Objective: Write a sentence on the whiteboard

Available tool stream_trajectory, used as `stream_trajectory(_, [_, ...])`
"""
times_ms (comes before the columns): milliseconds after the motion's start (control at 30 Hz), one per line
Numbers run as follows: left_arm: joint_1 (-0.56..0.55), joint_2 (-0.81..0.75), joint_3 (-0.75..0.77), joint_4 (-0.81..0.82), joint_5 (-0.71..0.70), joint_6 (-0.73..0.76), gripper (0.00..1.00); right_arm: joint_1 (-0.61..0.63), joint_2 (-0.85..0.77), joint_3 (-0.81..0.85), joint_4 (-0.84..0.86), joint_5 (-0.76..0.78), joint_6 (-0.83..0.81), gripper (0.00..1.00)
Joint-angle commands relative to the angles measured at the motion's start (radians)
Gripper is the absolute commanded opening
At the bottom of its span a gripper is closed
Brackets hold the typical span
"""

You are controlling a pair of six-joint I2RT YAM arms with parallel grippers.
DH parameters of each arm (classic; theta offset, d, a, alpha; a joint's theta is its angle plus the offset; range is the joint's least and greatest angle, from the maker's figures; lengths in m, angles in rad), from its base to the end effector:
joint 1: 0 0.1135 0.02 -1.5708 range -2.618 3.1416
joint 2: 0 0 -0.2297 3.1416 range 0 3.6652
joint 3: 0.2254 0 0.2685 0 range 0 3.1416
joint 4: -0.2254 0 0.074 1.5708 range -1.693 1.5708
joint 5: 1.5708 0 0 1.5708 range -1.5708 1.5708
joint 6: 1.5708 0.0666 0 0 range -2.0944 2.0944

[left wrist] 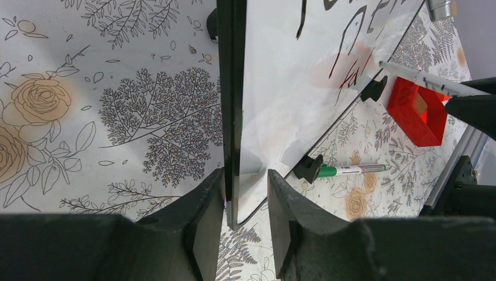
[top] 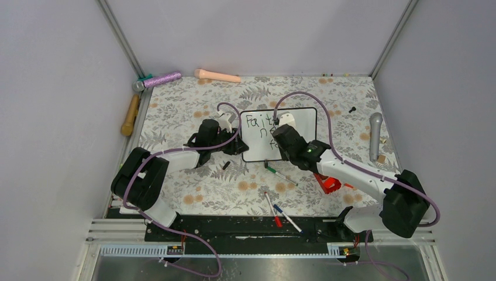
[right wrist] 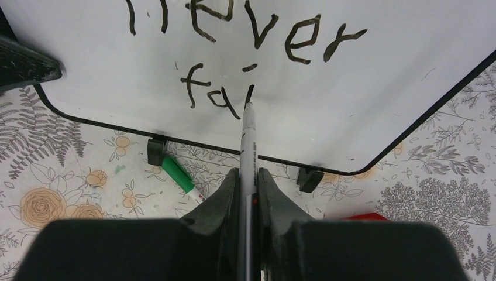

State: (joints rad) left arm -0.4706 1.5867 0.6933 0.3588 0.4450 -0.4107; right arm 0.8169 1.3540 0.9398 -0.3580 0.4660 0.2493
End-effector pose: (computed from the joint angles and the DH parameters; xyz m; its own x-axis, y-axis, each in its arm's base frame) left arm 0.2988 -0.1842 0.1085 -0.7116 -0.0423 -0.7014 0.4966 0.6758 -0.5446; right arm 0.2477 0.2201 0.1943 -0.5691 -0.2841 -0.7716 -0.2998 0.9455 -0.1271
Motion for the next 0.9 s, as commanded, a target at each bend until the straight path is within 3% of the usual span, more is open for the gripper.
stream_trajectory(0, [-0.001,-0.030,0.022,0.039,-0.004,0.018,0.33,-0.013,-0.030,0.058,-0.004,0.049,-0.023,0.00])
stream_trajectory(867, [-0.002,-0.029,0.025,0.037,-0.004,0.018,0.32,-0.042,0.048,0.105,0.008,0.099,-0.039,0.00])
